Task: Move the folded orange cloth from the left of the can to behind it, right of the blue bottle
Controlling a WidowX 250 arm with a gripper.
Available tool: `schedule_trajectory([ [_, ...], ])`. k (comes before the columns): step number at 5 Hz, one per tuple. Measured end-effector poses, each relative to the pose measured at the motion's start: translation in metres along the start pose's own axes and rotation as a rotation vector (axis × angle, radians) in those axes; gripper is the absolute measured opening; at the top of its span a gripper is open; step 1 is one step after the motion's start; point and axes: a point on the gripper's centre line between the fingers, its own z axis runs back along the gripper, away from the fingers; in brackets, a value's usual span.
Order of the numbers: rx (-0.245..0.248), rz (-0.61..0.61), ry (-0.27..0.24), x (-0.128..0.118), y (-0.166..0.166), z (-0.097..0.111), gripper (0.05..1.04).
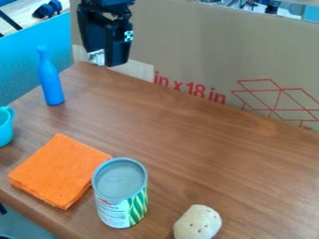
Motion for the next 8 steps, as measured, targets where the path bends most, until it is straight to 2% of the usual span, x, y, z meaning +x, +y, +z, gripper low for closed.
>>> schedule_trajectory([
  [1,-0.016,0.005,0.028,-0.001,0.001,-0.011,1.005],
  [2,-0.005,0.061,0.036,-0.014,0.012,-0.039,1.005],
  [3,-0.011,0.037,0.053,-0.033,0.02,-0.063,1.005],
  [4,-0.005,0.035,0.07,-0.052,0.032,-0.078,1.005],
  [5,-0.002,0.073,0.131,-0.066,0.043,-0.091,1.005],
  [6,-0.032,0.08,0.163,-0.081,0.037,-0.107,1.005],
  [7,-0.053,0.075,0.195,-0.083,0.031,-0.128,1.005],
  [8,-0.024,0.084,0.28,-0.085,0.023,-0.138,1.005],
])
